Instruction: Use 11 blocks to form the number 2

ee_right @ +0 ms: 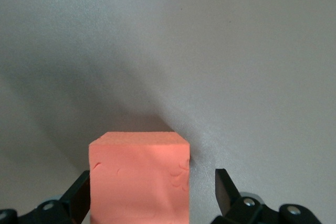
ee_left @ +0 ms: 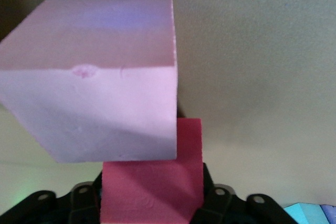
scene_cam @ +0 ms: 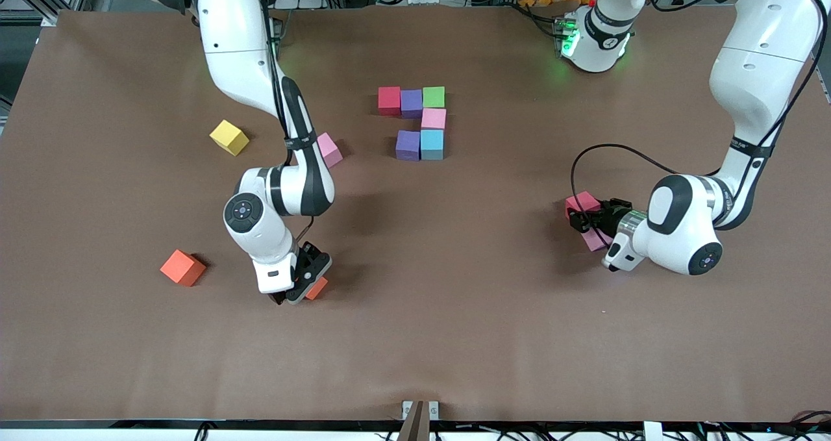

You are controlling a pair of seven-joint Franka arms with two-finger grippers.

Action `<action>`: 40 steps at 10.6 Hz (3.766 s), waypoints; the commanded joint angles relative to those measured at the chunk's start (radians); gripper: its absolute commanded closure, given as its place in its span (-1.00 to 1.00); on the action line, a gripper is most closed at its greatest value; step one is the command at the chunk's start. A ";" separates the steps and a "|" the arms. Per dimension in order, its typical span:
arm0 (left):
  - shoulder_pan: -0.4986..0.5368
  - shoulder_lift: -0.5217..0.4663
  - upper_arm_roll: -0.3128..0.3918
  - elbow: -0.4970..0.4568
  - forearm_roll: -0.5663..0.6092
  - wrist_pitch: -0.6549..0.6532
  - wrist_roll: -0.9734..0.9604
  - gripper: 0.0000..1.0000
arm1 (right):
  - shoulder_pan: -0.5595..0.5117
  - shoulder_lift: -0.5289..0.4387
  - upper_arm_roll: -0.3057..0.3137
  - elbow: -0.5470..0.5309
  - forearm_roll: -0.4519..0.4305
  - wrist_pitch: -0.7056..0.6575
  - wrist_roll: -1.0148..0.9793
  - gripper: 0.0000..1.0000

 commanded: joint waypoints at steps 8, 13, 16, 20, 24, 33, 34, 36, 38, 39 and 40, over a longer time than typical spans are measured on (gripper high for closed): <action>-0.010 -0.046 -0.141 0.049 -0.023 -0.074 -0.351 0.49 | -0.034 -0.045 0.021 0.121 0.009 -0.351 -0.062 0.71; -0.051 -0.048 -0.249 0.078 -0.052 -0.034 -0.632 0.49 | 0.026 -0.171 0.019 -0.002 0.007 -0.433 -0.067 0.71; -0.149 -0.057 -0.269 0.110 -0.043 0.006 -0.846 0.49 | 0.063 -0.251 0.015 -0.114 0.006 -0.409 -0.068 0.74; -0.318 -0.092 -0.271 0.147 0.016 0.009 -1.134 0.49 | 0.068 -0.281 -0.024 -0.134 0.006 -0.410 -0.135 0.74; -0.427 -0.092 -0.271 0.147 0.056 0.114 -1.453 0.50 | 0.011 -0.283 -0.110 -0.120 0.006 -0.459 -0.235 0.74; -0.740 -0.039 -0.231 0.192 0.398 0.279 -2.277 0.50 | -0.378 -0.274 0.017 -0.010 -0.037 -0.467 -0.376 0.74; -0.766 -0.034 -0.211 0.192 0.399 0.300 -2.297 0.49 | -0.380 -0.274 0.018 -0.007 -0.048 -0.467 -0.372 0.74; -0.893 -0.019 -0.115 0.225 0.399 0.325 -2.357 0.47 | -0.388 -0.277 0.011 -0.011 -0.048 -0.537 -0.337 0.74; -1.086 0.006 0.052 0.279 0.397 0.325 -2.392 0.47 | -0.400 -0.266 0.007 0.021 -0.052 -0.581 -0.309 0.74; -1.158 0.018 0.112 0.285 0.396 0.325 -2.396 0.47 | -0.400 -0.265 0.007 0.021 -0.054 -0.581 -0.307 0.74; -1.194 0.040 0.134 0.291 0.397 0.326 -2.405 0.47 | -0.406 -0.257 0.007 0.021 -0.054 -0.581 -0.307 0.74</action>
